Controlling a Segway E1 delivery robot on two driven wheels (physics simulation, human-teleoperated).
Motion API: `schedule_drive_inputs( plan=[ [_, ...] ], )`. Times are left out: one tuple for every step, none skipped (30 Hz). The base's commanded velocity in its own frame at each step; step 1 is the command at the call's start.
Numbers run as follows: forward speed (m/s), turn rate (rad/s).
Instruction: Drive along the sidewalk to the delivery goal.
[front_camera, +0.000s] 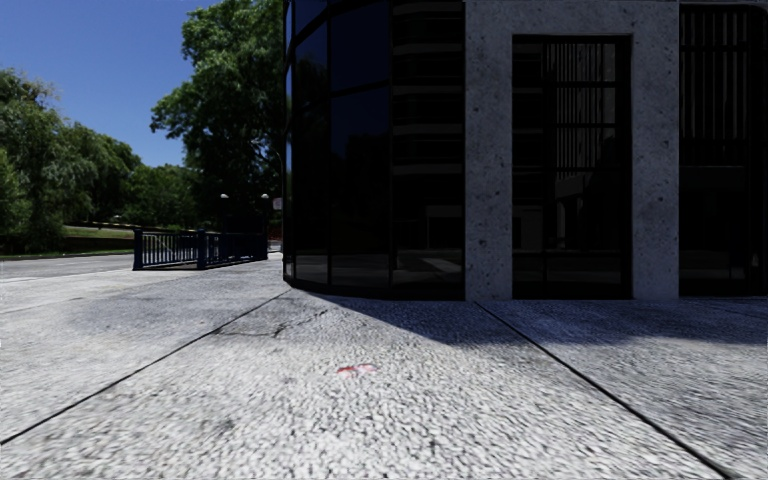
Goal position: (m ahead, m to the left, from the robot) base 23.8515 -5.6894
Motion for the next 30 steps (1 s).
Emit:
schedule_drive_inputs(
  plan=[
    [1.49,0.4],
    [1.49,0.4],
    [1.49,0.4],
    [1.49,0.4],
    [1.49,0.4],
    [1.49,0.4],
    [1.49,0.4],
    [1.49,0.4],
    [1.49,0.4],
    [1.49,0.4],
    [1.49,0.4],
    [1.49,0.4],
    [1.49,0.4],
    [1.49,0.4],
    [1.49,0.4],
    [1.49,0.4],
    [1.49,0.4],
    [1.49,0.4],
    [1.49,0.4],
    [1.49,0.4],
    [1.49,0.4],
    [1.49,0.4],
    [1.49,0.4],
    [1.49,0.4],
    [1.49,0.4],
    [1.49,0.4],
    [1.49,0.4],
    [1.49,0.4],
    [1.49,0.4],
    [1.49,0.4]
  ],
)
